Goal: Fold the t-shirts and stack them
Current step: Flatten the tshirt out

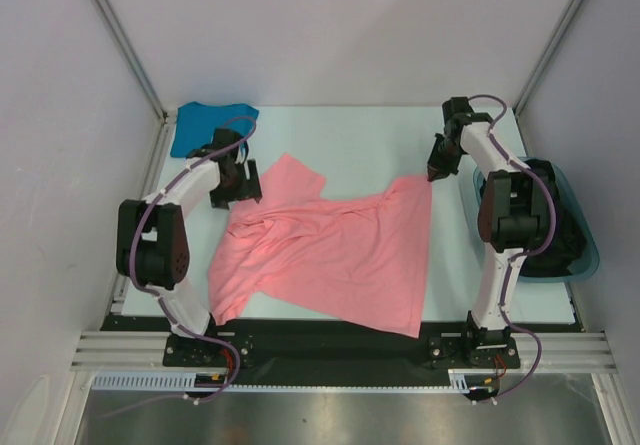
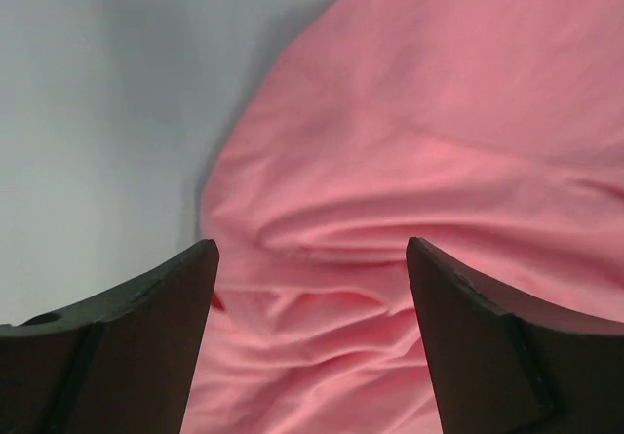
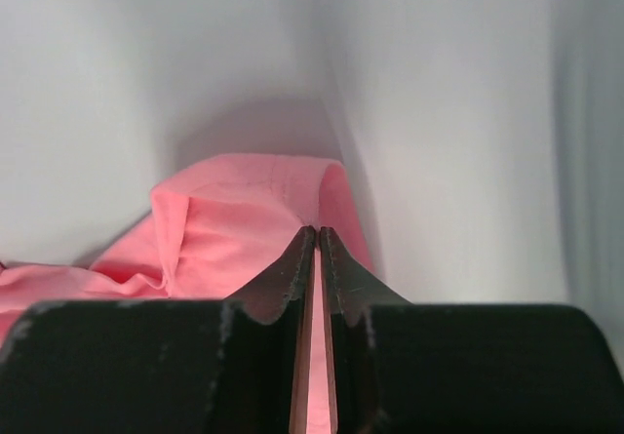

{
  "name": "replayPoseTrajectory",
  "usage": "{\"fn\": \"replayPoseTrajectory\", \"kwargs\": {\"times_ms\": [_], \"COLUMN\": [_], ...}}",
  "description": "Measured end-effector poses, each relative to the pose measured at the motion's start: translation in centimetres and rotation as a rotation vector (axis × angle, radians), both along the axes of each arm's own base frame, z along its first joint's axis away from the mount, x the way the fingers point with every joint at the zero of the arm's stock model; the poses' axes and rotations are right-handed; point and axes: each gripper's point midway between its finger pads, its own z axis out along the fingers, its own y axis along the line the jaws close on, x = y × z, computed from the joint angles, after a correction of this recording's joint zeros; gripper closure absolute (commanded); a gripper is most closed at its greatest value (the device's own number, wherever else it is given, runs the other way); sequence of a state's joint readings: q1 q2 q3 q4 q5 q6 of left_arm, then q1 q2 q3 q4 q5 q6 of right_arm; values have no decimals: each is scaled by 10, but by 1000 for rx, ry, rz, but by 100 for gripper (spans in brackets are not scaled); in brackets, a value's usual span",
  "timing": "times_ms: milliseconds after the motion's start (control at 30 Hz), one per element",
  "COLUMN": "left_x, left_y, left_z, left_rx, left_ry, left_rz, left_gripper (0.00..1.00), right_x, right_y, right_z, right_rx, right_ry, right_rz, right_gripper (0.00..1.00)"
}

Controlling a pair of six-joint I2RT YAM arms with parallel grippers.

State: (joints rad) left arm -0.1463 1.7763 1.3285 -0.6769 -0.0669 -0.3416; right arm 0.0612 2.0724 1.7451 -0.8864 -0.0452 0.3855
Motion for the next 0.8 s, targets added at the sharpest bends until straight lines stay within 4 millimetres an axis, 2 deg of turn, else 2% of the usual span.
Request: {"fn": "replayPoseTrajectory", "kwargs": {"times_ms": [100,233,333,367,433,500,567,633,733,800], "left_x": [-37,-61,-63,-62,-57,-47,-35,-14,39,76], "left_y": [6,4,1,-1,-4,-9,-13,-17,-25,-30], "left_z": [-18,-36,-40,-42,-48,-55,-57,-51,-31,-11], "left_rx": [12,-10,-24,-32,-43,-59,-71,-83,-99,-109], "left_ry": [97,174,191,195,206,213,219,194,86,3], "left_rz": [19,33,38,37,33,29,17,11,5,2], "left_gripper": [14,22,39,62,77,99,100,100,100,99], "right_x": [9,19,21,23,26,31,37,47,68,84], "right_y": [0,-1,-4,-6,-9,-11,-12,-14,-16,-18], "right_z": [0,-4,-8,-8,-10,-11,-11,-10,-6,-2], "right_rx": [0,-1,1,1,4,10,17,20,22,22], "right_ry": [-5,-6,1,1,-1,-7,-16,-36,-81,-117], "right_rz": [2,-1,-10,-13,-21,-32,-37,-44,-49,-48], "right_gripper": [89,89,89,89,89,90,90,91,90,90]}}
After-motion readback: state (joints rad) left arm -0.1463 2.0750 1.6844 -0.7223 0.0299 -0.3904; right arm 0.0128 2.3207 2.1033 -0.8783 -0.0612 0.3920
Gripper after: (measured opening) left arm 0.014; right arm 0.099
